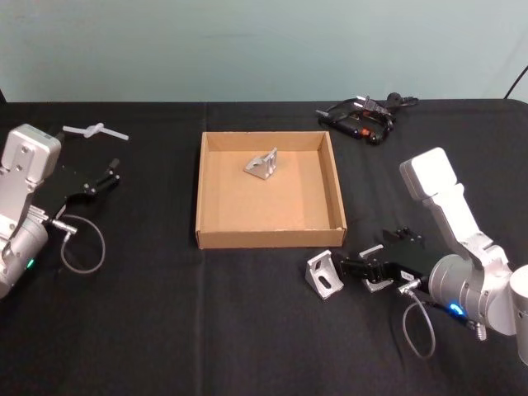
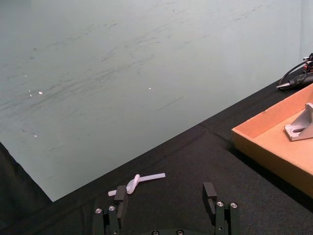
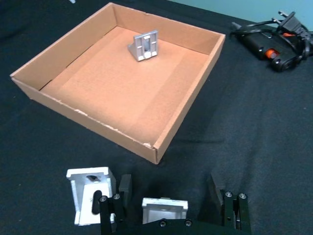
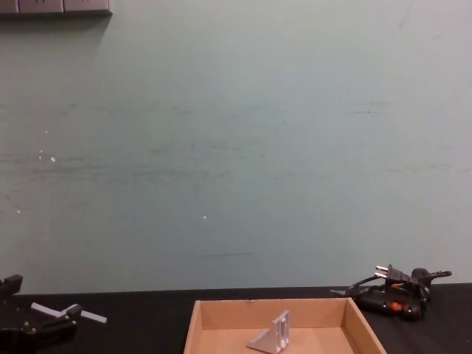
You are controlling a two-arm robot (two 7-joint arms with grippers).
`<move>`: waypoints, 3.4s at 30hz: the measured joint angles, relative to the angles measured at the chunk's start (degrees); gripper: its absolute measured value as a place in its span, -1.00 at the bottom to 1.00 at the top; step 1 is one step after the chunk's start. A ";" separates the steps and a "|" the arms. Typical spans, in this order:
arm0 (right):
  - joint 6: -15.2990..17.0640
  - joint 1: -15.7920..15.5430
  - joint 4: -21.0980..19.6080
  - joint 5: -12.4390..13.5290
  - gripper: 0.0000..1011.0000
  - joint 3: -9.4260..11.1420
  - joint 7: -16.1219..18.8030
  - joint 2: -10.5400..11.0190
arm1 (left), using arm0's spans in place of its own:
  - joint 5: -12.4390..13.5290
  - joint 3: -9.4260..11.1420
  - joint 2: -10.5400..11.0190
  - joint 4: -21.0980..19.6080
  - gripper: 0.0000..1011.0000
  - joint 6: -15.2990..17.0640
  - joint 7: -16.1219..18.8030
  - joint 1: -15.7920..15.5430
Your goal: Use one hand to pick up the angle iron from the table and place it into the box.
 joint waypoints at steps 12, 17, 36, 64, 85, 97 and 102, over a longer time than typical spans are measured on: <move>0.07 -0.02 -0.10 0.08 0.98 -0.02 -0.01 0.19 | 0.00 0.00 0.00 0.00 0.99 0.00 0.00 0.00; 0.10 -0.02 -0.14 0.15 0.79 -0.05 0.00 0.25 | 0.00 0.00 0.00 0.00 0.99 0.00 0.00 0.00; 0.18 -0.02 -0.21 0.27 -0.09 -0.10 0.02 0.34 | 0.00 0.00 0.00 0.00 0.99 0.00 0.00 0.00; 1.58 10.65 -0.71 -4.66 -0.09 -1.70 3.79 -2.45 | 0.00 0.00 0.00 0.00 0.99 0.00 0.00 0.00; -8.39 27.97 26.16 -7.86 -0.09 -7.73 7.31 -10.08 | 0.00 0.00 0.00 0.00 0.99 0.01 0.00 0.00; -13.69 32.18 35.23 -9.05 -0.09 -9.75 6.02 -13.76 | 0.00 0.00 0.00 0.00 0.99 0.00 0.00 0.00; -14.13 33.01 37.03 -9.48 -0.09 -9.89 5.72 -14.36 | 0.00 0.00 0.00 0.00 0.99 0.00 0.00 0.00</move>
